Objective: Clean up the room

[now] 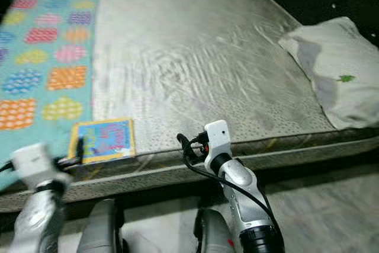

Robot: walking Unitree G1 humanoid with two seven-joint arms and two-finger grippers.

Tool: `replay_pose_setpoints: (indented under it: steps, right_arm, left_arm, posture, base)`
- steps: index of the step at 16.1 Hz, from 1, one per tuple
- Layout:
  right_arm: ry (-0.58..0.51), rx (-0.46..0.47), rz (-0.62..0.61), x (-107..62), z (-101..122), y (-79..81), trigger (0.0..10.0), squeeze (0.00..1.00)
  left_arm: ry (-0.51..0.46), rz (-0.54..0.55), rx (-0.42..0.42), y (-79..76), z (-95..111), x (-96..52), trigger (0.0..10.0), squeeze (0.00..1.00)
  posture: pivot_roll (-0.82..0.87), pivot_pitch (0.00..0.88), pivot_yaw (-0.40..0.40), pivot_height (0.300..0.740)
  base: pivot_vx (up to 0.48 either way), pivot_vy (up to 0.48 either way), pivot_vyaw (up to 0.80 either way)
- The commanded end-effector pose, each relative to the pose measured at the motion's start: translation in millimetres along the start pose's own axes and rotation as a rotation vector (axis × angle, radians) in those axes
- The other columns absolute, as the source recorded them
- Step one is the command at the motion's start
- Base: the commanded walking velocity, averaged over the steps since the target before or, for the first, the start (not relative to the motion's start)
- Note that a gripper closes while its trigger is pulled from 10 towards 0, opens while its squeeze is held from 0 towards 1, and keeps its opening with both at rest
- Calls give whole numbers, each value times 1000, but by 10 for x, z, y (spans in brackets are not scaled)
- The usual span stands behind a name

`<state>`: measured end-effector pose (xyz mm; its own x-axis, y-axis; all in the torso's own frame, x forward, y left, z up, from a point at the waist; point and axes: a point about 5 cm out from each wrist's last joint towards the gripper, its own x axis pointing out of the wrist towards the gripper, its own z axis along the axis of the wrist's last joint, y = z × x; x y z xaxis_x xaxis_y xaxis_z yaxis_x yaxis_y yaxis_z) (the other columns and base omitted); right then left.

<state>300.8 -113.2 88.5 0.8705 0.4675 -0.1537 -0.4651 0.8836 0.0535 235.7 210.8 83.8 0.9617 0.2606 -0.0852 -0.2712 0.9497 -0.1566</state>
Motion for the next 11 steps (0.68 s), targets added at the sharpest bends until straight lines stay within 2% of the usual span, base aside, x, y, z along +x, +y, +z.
replay_pose_setpoints:
  steps: [1, 5, 7, 11]
  right_arm:
    - [3, -9, 29, 37, 30, 43, 10000, 0]
    - [-8, -9, 25, 49, 66, 23, 10000, 0]
    - [2, -23, 7, 17, 57, -40, 10000, 0]
    - [6, -20, 1, -5, 35, -57, 10000, 0]
  left_arm:
    - [-2, -3, -11, -29, 29, -11, 10000, 0]
    - [4, -10, -12, -85, 46, 15, 10000, 0]
    - [-8, 16, -9, -43, 83, 64, 10000, 0]
    - [-23, 89, -9, 60, 118, 98, 10000, 0]
  posture:
    - [-67, 138, -92, 581]
    - [-69, 140, -95, 533]
    - [-87, 145, -88, 533]
    - [-92, 149, -83, 503]
  base:
    - [0, 0, 0]
    - [0, 0, 0]
    - [0, 0, 0]
    - [0, 0, 0]
